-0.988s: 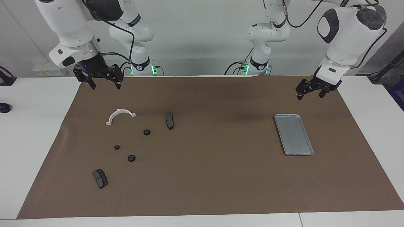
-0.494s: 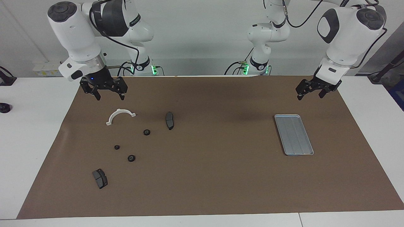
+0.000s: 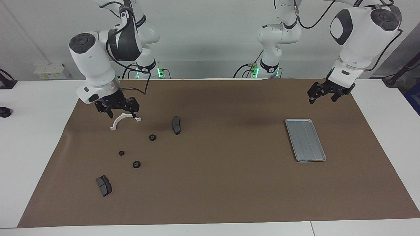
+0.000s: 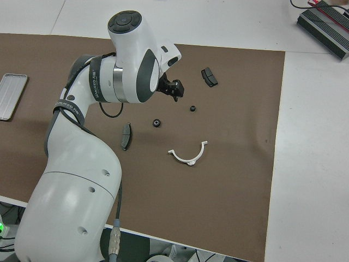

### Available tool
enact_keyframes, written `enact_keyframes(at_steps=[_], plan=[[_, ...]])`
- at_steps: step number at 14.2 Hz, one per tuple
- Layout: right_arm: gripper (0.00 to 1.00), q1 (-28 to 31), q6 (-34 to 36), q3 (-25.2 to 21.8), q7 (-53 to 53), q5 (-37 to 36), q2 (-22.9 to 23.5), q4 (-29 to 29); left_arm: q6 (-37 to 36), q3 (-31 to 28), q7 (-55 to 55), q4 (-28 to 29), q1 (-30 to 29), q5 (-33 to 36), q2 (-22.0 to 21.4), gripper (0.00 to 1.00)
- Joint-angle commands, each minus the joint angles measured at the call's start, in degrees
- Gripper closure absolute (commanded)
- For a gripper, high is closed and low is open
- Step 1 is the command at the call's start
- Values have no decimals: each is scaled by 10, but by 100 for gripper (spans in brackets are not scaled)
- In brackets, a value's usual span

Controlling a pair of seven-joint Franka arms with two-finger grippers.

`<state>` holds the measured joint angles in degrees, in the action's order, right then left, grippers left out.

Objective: Pick bearing gear from pile to tray
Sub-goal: 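Reach the right gripper down to a small black bearing in the pile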

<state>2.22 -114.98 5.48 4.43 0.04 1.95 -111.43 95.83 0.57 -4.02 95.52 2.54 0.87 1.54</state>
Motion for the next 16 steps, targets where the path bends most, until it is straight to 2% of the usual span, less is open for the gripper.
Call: enact_keyframes(at_steps=[1, 7, 16], plan=[[0, -8, -43, 4, 0, 10, 26, -15, 6, 3, -2, 20, -5, 10, -19, 0], [0, -31, -147, 4, 6, 10, 74, -60, 6, 4, -2, 20, -5, 10, -19, 0], [0, -69, -232, 3, 40, 10, 85, -133, 6, 3, -2, 20, -5, 10, -19, 0]])
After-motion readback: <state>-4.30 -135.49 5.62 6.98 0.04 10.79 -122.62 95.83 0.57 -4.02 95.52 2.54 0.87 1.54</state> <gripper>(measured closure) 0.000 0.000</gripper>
